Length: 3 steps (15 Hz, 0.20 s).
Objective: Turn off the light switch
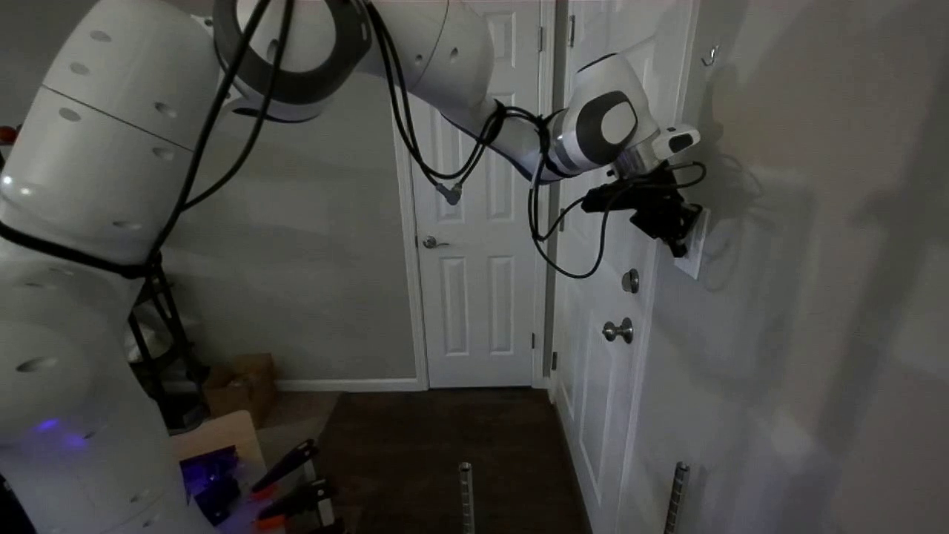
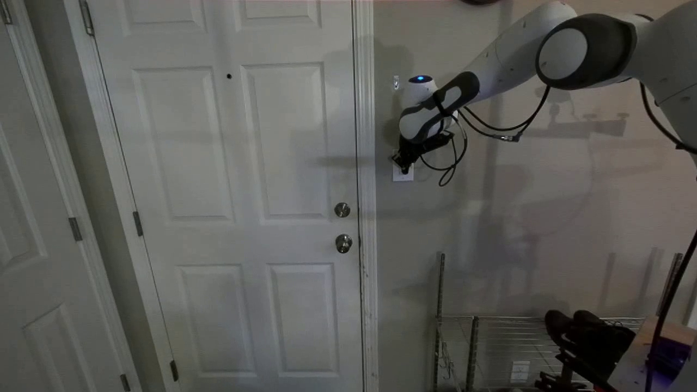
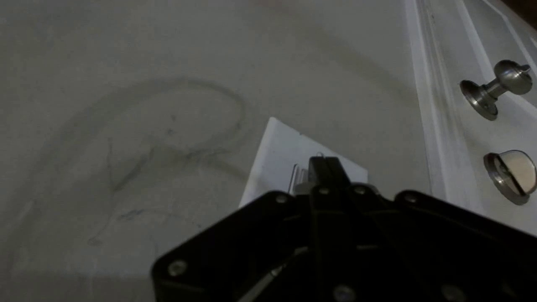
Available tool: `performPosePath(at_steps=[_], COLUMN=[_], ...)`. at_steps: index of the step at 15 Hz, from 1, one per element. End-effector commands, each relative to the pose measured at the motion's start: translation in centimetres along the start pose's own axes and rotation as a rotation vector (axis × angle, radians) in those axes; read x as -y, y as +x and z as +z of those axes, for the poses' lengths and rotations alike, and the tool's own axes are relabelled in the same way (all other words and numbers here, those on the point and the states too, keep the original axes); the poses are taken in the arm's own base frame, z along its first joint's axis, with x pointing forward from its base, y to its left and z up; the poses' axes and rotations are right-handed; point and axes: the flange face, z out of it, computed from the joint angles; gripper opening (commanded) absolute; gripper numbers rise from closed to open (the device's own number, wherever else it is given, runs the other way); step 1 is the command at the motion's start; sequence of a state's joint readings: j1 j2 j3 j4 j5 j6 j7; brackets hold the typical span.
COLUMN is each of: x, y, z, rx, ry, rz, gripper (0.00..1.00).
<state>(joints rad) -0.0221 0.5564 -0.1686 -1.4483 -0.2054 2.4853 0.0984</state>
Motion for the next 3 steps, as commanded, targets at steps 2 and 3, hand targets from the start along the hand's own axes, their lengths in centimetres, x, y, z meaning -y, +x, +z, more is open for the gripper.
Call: performPosePath(at_steps=[2,3], x=[-0.32,-0.31], y=[-0.26,-0.26], z=[-0.01,0.0], rx=[-0.023,-0.02], ry=[0.009,0.009], rz=[0.017,0.014], gripper=[0.03,0.01])
